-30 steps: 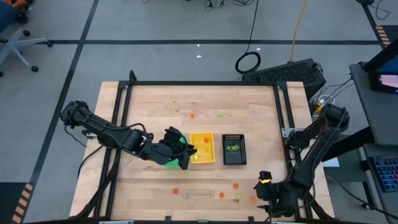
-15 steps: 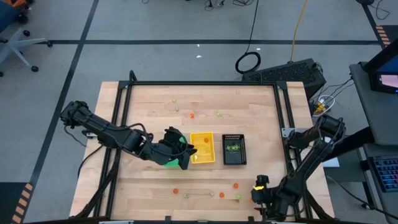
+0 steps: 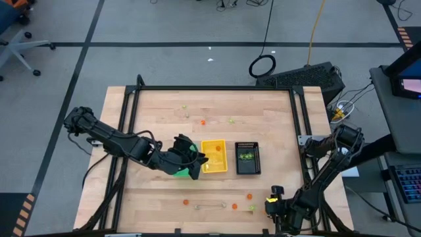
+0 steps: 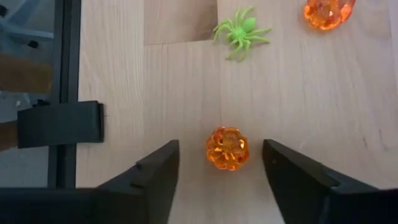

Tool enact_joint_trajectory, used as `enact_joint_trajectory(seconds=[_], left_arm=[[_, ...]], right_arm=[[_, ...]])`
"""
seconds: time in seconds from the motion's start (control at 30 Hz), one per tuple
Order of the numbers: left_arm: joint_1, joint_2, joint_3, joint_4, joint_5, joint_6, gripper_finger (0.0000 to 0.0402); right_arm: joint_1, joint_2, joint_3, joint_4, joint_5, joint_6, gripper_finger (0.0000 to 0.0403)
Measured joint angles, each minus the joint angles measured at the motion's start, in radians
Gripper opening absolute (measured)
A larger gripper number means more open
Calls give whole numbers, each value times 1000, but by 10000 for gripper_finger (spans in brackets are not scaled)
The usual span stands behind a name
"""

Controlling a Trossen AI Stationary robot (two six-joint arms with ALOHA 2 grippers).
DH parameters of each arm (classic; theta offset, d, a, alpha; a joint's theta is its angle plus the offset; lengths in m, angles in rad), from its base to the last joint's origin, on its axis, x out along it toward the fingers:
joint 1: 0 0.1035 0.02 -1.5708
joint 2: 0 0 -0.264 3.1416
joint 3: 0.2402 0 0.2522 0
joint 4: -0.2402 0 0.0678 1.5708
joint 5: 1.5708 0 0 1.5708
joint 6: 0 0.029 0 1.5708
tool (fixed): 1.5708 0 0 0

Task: Sort Halloween decoration
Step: Put the orange pumpkin toy into the yellow basket

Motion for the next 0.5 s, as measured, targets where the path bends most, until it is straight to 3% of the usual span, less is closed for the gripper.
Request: enact_joint_trajectory(seconds=[0.2,0.5], left_arm=[[0,0,0,0,0,0,116],[0,0,0,0,-15,0,116]], right_arm=[[0,0,0,0,2,-25,157],[0,0,0,0,2,-50,111]])
